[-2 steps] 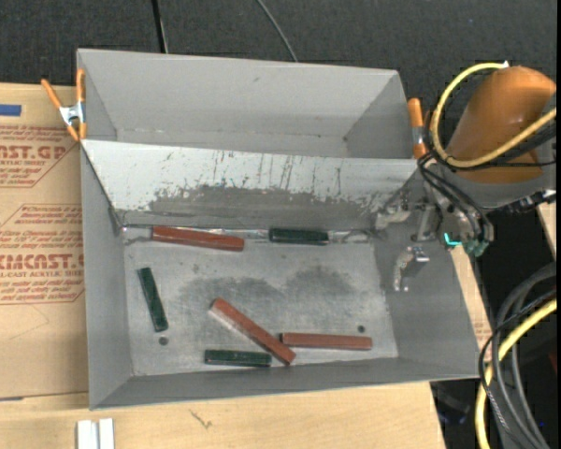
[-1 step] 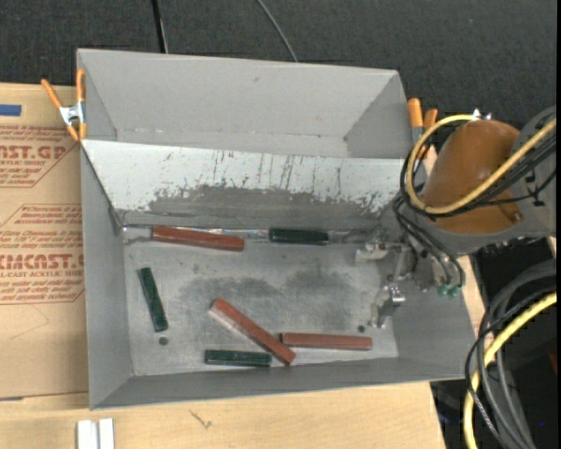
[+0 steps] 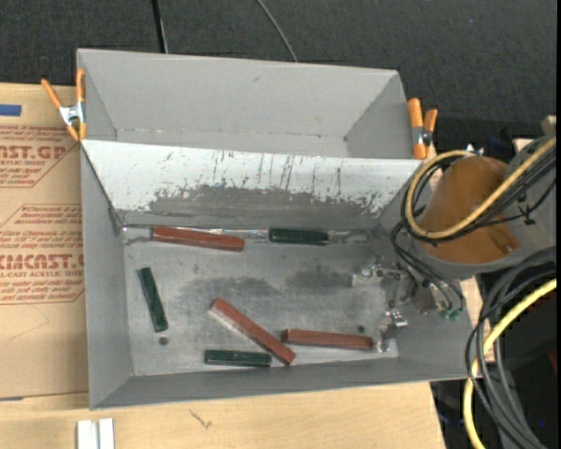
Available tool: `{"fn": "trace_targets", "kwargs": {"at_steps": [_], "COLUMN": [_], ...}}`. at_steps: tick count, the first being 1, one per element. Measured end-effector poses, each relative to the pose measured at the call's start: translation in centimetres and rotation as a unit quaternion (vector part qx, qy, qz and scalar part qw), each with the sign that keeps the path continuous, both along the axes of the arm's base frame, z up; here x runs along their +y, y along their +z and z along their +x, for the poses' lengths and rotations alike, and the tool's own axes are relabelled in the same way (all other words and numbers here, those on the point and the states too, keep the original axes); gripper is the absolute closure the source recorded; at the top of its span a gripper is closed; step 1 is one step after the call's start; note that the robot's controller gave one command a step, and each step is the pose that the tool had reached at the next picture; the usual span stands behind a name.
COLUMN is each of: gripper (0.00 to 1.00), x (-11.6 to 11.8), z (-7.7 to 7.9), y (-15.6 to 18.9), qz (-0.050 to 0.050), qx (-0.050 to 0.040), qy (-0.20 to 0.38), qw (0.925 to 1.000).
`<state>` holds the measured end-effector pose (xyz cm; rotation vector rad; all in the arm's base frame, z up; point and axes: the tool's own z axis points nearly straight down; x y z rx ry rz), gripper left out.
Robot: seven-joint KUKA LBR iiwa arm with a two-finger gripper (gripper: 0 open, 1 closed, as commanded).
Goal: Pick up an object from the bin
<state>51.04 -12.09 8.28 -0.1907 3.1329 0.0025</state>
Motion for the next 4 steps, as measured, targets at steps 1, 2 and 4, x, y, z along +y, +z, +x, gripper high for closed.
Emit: {"fn": "trace_targets", "kwargs": {"at_steps": [1, 2, 4], "gripper": [0.0, 1.0, 1.0], "x": [-0.8, 6.7, 5.8], "z": [-0.8, -1.7, -0.4], "y": [-1.3, -0.8, 19.7], "qz": [-0.003, -0.001, -0.001], "qx": [-0.0099, -0.0061, 0.0019], "qy": [-0.001, 0.04, 0.043], "qw": [0.9999, 0.9992, 0.9991]}}
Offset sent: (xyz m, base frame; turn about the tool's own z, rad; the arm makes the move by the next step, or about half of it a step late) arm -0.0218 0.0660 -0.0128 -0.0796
